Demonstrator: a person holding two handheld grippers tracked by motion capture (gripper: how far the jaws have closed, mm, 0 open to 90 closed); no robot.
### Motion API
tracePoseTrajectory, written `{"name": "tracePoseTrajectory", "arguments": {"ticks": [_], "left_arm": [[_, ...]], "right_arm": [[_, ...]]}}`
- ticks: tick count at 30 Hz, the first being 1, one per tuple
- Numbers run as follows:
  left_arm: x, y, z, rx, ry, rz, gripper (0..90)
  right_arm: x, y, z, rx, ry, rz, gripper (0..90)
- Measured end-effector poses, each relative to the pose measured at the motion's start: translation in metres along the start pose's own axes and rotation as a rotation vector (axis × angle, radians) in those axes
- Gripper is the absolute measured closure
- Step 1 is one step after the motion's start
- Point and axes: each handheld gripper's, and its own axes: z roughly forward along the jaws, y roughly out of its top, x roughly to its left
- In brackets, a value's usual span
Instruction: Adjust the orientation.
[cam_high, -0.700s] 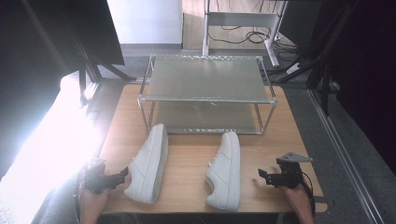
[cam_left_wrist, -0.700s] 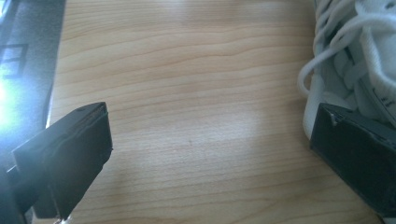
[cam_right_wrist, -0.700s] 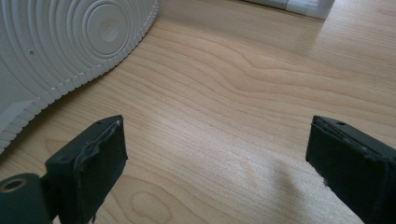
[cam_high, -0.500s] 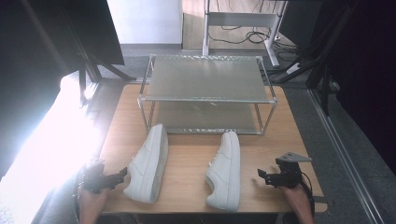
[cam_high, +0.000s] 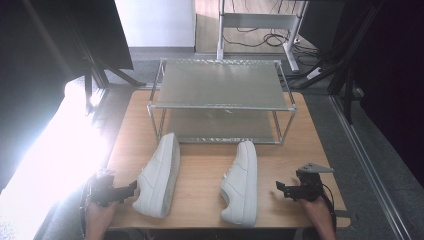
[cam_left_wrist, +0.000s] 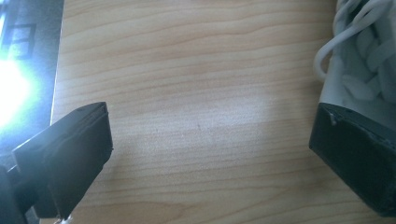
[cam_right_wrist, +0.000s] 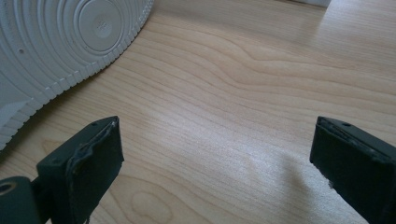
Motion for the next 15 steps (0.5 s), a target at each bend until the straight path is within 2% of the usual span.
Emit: {"name": "tracePoseTrajectory", "arguments": {"ticks": [2, 5, 15], "left_arm": [[-0.0004, 0.0003, 0.0005, 0.006, 0.003, 0.000, 0.0], [0.0001, 0.0010, 0.0001, -0.004, -0.015, -0.016, 0.0], [-0.0007, 0.0018, 0.0015, -0.001, -0.005, 0.001, 0.0]], "right_arm": [[0.0001, 0.0002, 0.0001, -0.001, 0.002, 0.004, 2.7], [-0.0001, 0.0001, 0.0002, 0.000, 0.001, 0.007, 2.7], [0.0005, 0.0004, -0.0001, -0.001, 0.004, 0.006, 3.3]]}}
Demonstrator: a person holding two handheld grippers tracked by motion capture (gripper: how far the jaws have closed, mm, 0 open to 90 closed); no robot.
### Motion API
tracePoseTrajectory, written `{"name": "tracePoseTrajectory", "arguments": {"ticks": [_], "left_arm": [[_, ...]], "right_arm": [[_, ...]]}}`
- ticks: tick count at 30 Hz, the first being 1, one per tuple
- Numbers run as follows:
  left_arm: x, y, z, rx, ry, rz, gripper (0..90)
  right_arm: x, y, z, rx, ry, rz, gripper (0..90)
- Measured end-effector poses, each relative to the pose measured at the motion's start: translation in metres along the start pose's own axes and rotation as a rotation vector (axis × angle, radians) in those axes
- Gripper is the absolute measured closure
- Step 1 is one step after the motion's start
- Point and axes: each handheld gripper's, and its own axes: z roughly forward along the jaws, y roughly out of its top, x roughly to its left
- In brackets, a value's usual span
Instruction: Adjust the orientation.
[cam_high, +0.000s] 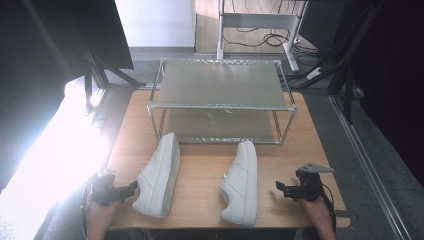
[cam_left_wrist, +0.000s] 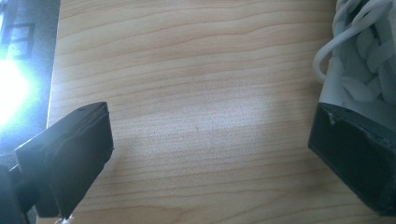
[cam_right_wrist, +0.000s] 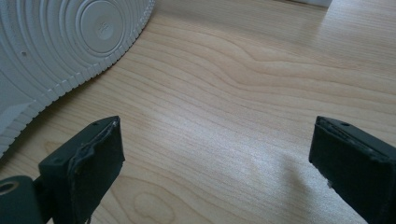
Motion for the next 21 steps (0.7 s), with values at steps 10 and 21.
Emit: {"name": "tracePoseTrajectory", "arguments": {"ticks": [10, 21], "left_arm": [[-0.007, 0.003, 0.000, -0.011, -0.019, 0.012, 0.0], [-0.028, 0.014, -0.010, -0.055, -0.051, 0.059, 0.3]], "right_arm": [[0.001, 0.000, 0.001, 0.006, 0.004, -0.009, 4.6], [0.001, 0.000, 0.001, 0.002, 0.009, -0.010, 5.0]]}}
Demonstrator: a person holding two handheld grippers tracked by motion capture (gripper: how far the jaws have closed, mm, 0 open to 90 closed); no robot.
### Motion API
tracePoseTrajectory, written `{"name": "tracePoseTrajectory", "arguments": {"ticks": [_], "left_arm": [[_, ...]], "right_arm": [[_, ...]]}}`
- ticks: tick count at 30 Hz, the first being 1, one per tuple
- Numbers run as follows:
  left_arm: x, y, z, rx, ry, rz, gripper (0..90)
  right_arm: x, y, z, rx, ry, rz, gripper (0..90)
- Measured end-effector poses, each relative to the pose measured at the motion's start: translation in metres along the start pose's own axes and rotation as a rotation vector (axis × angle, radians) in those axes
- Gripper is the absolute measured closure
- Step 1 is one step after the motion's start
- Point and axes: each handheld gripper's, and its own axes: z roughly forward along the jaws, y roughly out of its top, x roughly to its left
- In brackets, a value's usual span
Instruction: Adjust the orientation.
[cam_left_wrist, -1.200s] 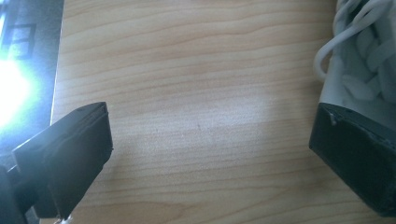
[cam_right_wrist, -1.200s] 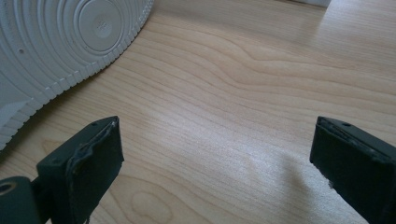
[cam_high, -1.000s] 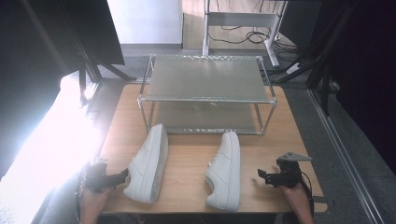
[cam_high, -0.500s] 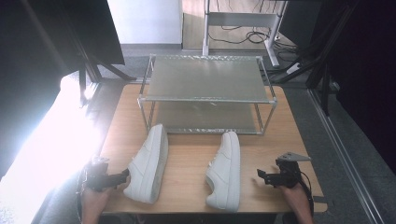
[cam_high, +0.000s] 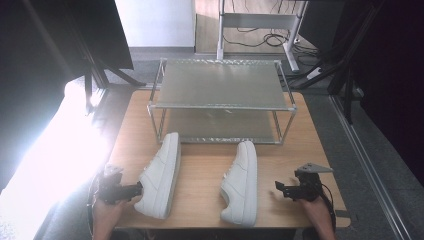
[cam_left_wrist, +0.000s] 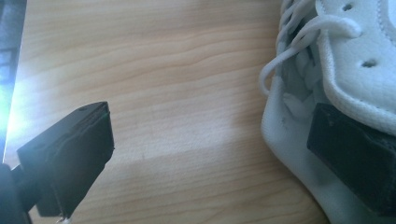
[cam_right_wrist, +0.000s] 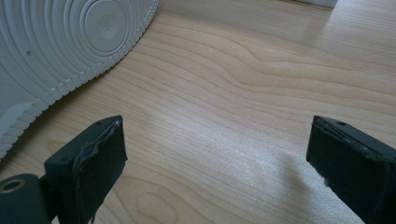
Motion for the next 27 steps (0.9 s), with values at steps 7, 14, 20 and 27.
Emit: {"name": "tracePoseTrajectory", "arguments": {"ticks": [7, 14, 20, 27], "left_arm": [[-0.013, 0.009, -0.004, -0.039, -0.034, 0.020, 0.3], [-0.026, 0.016, -0.005, -0.062, -0.064, 0.038, 0.0], [-0.035, 0.018, 0.001, -0.037, -0.049, 0.074, 0.0], [-0.056, 0.025, 0.002, -0.082, -0.141, 0.096, 0.0]], "right_arm": [[0.000, 0.000, 0.000, -0.001, -0.001, 0.001, 5.1], [0.000, 0.000, 0.000, 0.007, 0.003, 0.005, 5.6], [0.000, -0.001, 0.001, 0.012, 0.002, 0.002, 5.8], [0.000, -0.001, 0.002, 0.016, 0.004, 0.001, 6.2]]}}
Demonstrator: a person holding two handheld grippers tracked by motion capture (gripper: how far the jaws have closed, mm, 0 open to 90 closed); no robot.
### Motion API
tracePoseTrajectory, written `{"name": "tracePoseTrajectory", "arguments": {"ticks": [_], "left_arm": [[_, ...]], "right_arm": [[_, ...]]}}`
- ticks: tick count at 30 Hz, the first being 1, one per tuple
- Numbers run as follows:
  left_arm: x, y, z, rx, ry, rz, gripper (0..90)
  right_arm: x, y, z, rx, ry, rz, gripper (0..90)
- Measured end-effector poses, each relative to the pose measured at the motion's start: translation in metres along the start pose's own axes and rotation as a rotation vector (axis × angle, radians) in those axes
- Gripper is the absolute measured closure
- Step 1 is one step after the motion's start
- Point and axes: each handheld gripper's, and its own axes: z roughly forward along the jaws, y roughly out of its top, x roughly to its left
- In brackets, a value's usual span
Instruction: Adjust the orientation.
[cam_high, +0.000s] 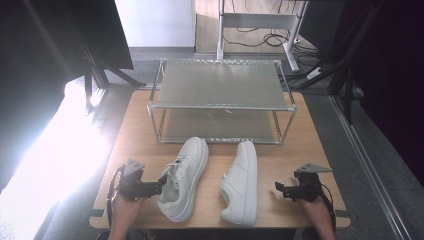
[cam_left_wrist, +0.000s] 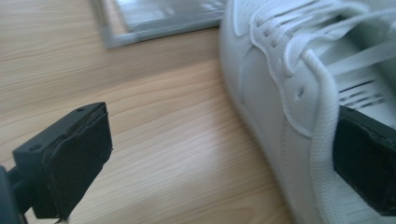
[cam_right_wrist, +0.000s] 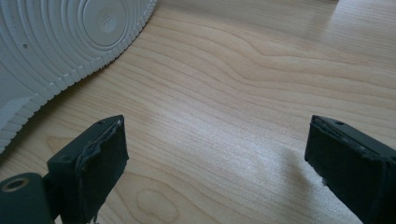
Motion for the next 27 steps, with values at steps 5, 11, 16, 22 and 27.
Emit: {"name": "tracePoseTrajectory", "arguments": {"ticks": [5, 11, 16, 22, 27], "left_arm": [[-0.016, 0.004, 0.011, -0.001, -0.077, 0.009, 0.0], [-0.026, 0.008, 0.017, 0.018, -0.083, 0.046, 0.0], [-0.031, 0.011, 0.014, 0.021, -0.055, 0.081, 0.0], [-0.026, 0.019, -0.005, -0.043, -0.075, 0.047, 0.0], [-0.014, 0.017, -0.017, -0.068, -0.020, 0.033, 0.0]], "right_arm": [[0.000, 0.000, 0.000, -0.002, 0.003, 0.001, 6.3], [0.000, 0.000, 0.000, -0.001, 0.004, 0.001, 6.4], [0.000, 0.000, 0.000, 0.000, 0.004, 0.000, 6.4], [0.000, 0.000, 0.000, -0.001, 0.002, 0.002, 6.4], [0.000, 0.000, -0.001, -0.002, 0.001, 0.000, 6.4]]}}
